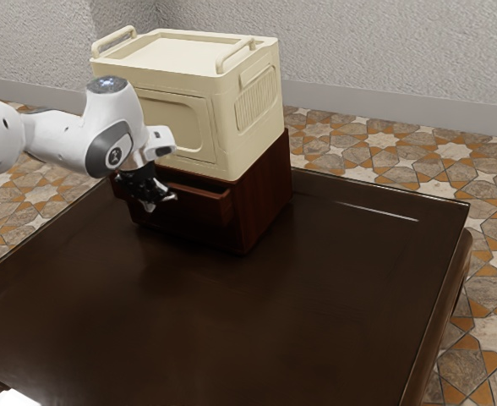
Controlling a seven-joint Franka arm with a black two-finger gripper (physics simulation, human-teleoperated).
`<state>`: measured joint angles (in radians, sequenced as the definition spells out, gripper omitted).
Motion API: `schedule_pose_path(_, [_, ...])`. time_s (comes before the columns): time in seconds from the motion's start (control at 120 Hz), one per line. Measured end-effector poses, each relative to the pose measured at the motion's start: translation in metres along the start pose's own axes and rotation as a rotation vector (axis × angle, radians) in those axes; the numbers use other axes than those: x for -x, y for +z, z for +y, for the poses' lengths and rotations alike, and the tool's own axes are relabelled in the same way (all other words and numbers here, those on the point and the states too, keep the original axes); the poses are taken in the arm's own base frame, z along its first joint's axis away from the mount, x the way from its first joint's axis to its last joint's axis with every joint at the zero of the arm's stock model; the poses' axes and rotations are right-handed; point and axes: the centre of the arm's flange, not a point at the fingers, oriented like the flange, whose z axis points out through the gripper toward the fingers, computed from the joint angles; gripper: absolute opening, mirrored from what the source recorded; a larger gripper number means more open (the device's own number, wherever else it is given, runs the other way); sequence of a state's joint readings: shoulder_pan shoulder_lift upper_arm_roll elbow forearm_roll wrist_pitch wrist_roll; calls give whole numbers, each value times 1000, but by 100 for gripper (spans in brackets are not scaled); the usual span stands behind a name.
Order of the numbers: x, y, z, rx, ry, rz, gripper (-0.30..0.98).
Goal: Push the drawer handle with one arm to close the drawer
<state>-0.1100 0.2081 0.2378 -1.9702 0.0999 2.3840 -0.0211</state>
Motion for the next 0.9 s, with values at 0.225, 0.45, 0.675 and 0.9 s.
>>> schedule_pose_path(0.225, [-25,8,1,-8,18,0,-10])
schedule_pose_path(0.45, [-41,12,10,-3,52,9,-10])
schedule_pose_path(0.675, [87,-65,1,143,-36,-4,-3])
schedule_pose_path(0.9, [110,-245,27,227,-8,78,42])
